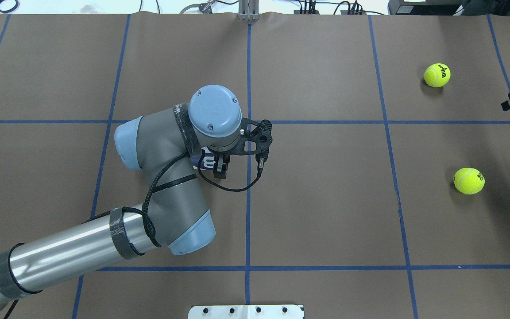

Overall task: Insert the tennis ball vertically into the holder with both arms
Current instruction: 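Close the left gripper around the middle of the white can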

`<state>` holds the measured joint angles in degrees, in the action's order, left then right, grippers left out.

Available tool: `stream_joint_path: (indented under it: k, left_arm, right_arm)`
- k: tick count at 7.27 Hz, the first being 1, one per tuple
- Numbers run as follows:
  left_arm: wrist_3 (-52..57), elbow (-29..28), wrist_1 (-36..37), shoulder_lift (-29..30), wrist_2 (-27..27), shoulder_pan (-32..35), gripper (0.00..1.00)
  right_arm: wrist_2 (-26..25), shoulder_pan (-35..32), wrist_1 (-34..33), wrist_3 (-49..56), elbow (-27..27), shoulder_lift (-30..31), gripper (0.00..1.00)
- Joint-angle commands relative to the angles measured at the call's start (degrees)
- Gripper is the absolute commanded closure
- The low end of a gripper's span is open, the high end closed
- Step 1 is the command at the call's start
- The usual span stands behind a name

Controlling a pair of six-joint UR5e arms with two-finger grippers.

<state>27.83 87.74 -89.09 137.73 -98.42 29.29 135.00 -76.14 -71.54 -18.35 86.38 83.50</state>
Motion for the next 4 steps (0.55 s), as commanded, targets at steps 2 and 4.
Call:
stream_joint_path:
  k: [2,4]
  left_arm:
    - [-0.06,-3.02,-3.98,-0.01,1.48,-0.02,0.02]
    - [-0.06,-3.46,-4.07,-0.53,1.48,-0.11,0.02]
  right_arm:
    - [0.0,0.2,0.0,0.16,0.1,0.0,0.01]
    - [0.0,0.46,0.0,0.16,0.02,0.0,0.01]
